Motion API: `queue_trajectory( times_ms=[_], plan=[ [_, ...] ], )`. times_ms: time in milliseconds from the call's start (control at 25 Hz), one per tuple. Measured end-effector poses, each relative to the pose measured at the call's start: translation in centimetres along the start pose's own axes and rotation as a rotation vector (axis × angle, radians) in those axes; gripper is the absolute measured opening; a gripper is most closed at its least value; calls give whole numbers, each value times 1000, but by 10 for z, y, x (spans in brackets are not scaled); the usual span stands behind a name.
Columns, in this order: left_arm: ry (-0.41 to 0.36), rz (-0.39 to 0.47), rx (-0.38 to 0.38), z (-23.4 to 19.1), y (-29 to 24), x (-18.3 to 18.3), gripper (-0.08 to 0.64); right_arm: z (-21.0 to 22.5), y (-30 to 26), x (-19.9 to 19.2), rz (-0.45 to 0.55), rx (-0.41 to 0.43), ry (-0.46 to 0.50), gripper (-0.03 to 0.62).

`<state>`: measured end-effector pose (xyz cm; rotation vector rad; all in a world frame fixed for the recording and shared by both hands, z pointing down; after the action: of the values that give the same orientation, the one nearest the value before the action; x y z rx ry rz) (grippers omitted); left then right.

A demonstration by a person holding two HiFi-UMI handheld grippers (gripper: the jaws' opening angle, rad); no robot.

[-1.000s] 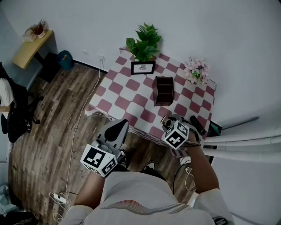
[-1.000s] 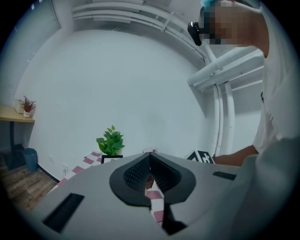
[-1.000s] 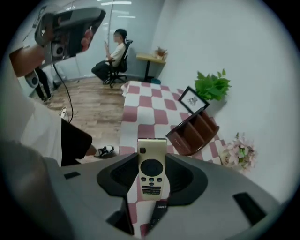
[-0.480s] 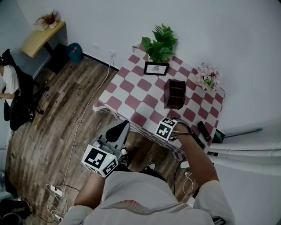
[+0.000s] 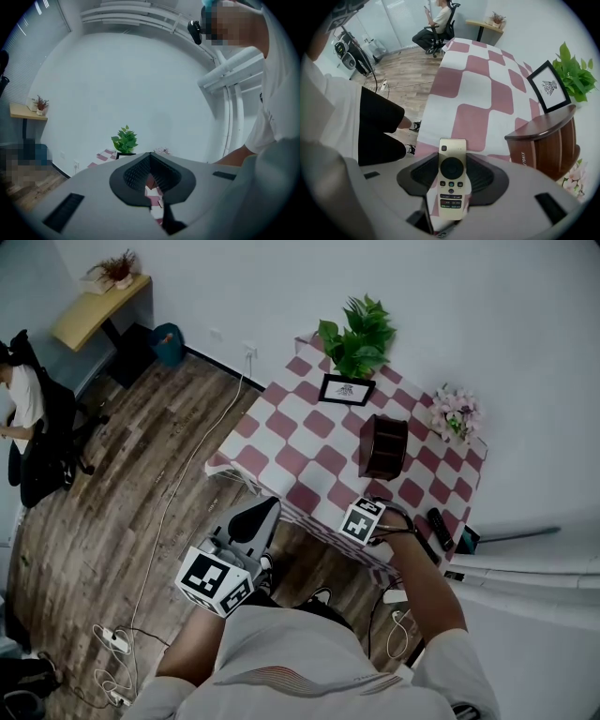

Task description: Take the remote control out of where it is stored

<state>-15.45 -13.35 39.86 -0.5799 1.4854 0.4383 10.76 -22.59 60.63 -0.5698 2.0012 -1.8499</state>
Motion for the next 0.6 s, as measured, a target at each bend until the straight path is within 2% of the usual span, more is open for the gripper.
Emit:
queue_trajectory(
  times_ms=[160,240,320,360,480,600],
  plan=[
    [-16,16,-22,2,-5,7,9,3,21,-1,112,31,-55,205],
    [-22,19,-29,4,-6,10,9,7,46,-3,231,21,-117,207],
    [-30,26,-38,8,-9,14,8,10,77,-9,396,9,-209,204],
    [-34,29,-44,11,-11,15,9,12,93,-15,488,6,-266,186],
    [-48,43,-63,25,-17,22,9,15,137,-41,763,-47,-426,61],
    [-68,58,-88,42,-24,30,9,14,171,-70,952,-107,-513,34]
  ],
)
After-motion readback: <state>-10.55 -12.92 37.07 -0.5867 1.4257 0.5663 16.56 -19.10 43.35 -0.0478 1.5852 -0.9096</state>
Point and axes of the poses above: the fingertips, and each gripper's own axes: y backward along the fingers, z to its right, x out of its top, the point moved 9 cm from there along y, backward along the fingers, and after that the axes turned 15 degrees about -y, right-handed, at the moved point
